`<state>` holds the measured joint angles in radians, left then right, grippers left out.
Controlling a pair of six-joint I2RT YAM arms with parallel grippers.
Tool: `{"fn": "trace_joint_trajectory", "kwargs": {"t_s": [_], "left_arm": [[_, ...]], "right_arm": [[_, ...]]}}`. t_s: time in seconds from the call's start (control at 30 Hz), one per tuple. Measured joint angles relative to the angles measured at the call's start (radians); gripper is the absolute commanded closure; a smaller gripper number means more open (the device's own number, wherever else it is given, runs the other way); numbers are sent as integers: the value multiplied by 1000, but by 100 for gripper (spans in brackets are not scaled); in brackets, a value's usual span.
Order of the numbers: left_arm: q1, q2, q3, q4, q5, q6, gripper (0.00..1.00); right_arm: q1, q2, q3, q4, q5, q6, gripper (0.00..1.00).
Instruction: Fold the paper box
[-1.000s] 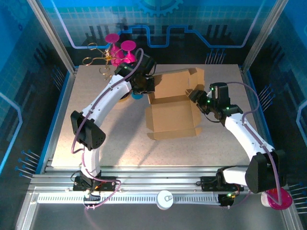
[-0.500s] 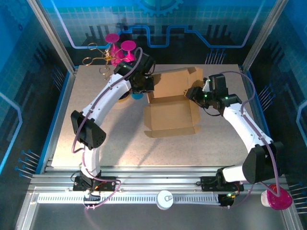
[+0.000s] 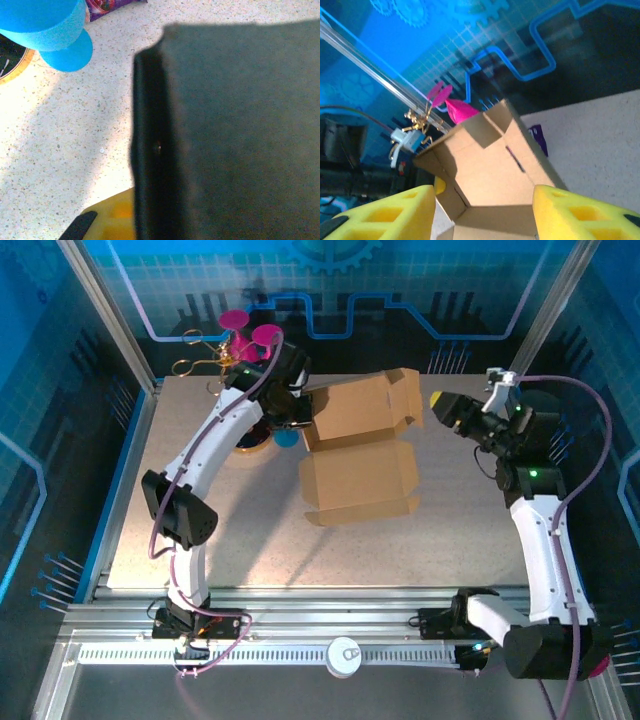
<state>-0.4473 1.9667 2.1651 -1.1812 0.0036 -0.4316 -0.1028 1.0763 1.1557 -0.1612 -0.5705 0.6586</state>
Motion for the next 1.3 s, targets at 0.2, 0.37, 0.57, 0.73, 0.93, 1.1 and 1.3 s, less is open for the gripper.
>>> {"fn": "trace_joint_trajectory", "kwargs": {"t_s": [0.2, 0.37, 0.57, 0.73, 0.93, 1.1, 1.3], "left_arm": [[27, 8, 3, 0, 92, 75, 100], [67, 13, 6, -11, 163, 146, 100], [106, 13, 6, -22, 217, 198, 100], [112, 19, 8, -22, 248, 204, 100], [112, 48, 26, -18, 267, 204, 100], [112, 68, 27, -19, 267, 203, 100], [112, 77, 39, -18, 267, 202, 100]], "right_arm": [[-72, 122, -43, 201, -168, 49, 59], [-94, 220, -113, 374, -312, 77, 65], [-100, 266, -169, 591, -424, 158, 66], [-67, 314, -169, 686, -486, 195, 64], [-40, 359, -164, 740, -520, 226, 63], [-4, 390, -124, 784, -544, 272, 62], [31, 390, -70, 733, -557, 230, 62]]}}
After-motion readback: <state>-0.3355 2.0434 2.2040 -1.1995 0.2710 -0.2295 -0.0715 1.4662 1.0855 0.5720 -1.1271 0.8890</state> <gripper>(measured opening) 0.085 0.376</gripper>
